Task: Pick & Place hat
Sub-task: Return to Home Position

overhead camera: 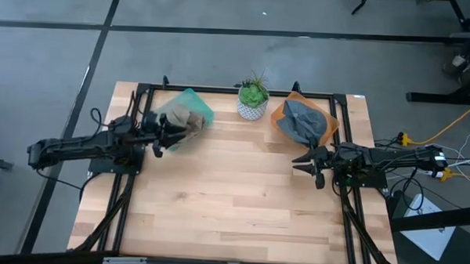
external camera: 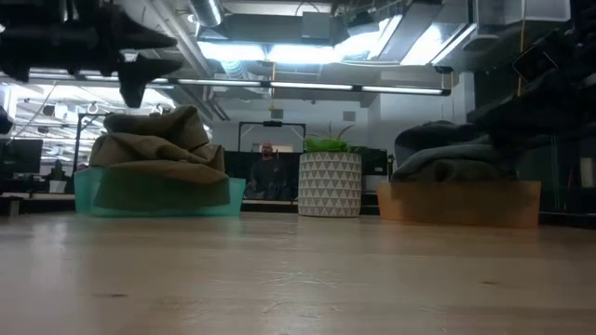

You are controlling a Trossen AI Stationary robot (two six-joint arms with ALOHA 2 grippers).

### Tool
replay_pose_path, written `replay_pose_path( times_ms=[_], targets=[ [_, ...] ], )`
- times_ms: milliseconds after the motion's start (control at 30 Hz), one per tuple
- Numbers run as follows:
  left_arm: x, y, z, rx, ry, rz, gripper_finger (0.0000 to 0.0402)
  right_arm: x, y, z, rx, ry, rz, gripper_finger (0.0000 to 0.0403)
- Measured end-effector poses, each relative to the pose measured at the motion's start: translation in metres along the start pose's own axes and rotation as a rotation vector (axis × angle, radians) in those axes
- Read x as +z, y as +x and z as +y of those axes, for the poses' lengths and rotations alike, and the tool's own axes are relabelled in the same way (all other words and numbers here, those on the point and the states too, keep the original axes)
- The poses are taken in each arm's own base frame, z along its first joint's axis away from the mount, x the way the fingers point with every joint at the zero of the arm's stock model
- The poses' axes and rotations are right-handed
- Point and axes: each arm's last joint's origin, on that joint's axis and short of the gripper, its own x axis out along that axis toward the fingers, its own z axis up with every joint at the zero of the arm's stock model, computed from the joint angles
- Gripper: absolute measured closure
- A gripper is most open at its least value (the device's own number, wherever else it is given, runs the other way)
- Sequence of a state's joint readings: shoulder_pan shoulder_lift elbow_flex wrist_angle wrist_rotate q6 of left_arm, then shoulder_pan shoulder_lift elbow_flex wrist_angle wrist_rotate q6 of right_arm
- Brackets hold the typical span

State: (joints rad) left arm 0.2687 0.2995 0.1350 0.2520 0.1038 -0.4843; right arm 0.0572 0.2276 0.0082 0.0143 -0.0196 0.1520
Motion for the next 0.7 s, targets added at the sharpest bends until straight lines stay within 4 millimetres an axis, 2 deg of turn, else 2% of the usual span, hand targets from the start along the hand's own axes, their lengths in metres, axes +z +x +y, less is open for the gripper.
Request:
replay_pose_path(
  times_ms=[333,500,700],
  targets=[
    [-0.016,-0.025,0.004,-0.050,0.013,0.004,0.0231,0.000,0.000,0.000,0.000,0.000,0.000,0.0305],
    [-0.020,-0.025,0.004,-0.091,0.063,0.065,0.0231,0.000,0.000,0.000,0.000,0.000,-0.001,0.0305],
    [-0.025,-0.025,0.008,-0.022,0.085,0.105,0.0231,0.000,0.000,0.000,0.000,-0.002,0.000,0.0305]
  ],
)
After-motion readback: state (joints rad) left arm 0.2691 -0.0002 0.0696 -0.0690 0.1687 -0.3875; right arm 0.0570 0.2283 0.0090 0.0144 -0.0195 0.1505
